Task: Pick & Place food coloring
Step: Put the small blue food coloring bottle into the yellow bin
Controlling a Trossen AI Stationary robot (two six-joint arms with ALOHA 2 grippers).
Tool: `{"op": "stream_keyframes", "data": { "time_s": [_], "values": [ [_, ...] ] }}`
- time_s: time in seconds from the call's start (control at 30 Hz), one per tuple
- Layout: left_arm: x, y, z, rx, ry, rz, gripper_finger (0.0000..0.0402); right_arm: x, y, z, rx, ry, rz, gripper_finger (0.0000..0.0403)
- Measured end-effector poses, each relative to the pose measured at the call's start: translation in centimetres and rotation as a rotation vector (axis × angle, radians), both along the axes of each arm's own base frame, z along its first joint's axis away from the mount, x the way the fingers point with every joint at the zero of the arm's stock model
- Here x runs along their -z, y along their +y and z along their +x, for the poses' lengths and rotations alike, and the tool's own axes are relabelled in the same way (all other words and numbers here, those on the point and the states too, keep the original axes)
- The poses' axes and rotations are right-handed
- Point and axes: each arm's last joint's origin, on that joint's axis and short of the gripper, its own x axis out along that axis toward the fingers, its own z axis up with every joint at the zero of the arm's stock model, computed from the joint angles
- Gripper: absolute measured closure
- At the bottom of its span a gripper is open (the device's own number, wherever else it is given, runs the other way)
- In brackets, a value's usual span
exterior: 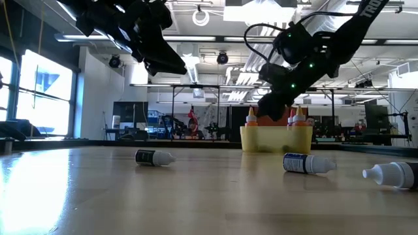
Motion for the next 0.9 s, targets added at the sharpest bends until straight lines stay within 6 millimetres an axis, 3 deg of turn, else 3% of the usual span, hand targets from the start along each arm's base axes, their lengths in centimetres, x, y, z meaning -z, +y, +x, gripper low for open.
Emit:
{"op": "stream_keyframes", "data": {
  "time_s": [0.1, 0.23, 0.4, 0.57, 0.7, 0.9],
  "values": [
    [0.0, 0.0, 0.0, 0.0, 0.001, 0.0, 0.0255, -0.5, 1.5, 0.8, -0.109, -0.03, 0.027, 0.0216],
    [0.1, 0.0, 0.0, 0.001, 0.008, -0.001, 0.0255, -1.8, 5.2, 1.8, -0.293, -0.097, 0.063, 0.0214],
    [0.1, 0.0, 0.0, -0.012, 0.008, -0.035, 0.0255, -3.9, 10.1, 1.2, -0.346, -0.133, 0.018, 0.0219],
    [0.2, -0.1, 0.1, -0.03, 0.015, -0.149, 0.0255, -5.1, 14.0, 0.3, -0.493, -0.229, 0.182, 0.022],
    [1.6, -0.1, 0.8, -0.025, 0.072, -0.169, 0.0255, -5.2, 16.0, 0.0, -0.64, -0.25, 0.293, 0.022],
    [5.0, -0.2, 2.1, 0.056, 0.2, -0.19, 0.0255, -5.2, 17.1, -0.3, -0.689, -0.214, 0.247, 0.022]
  ]
}}
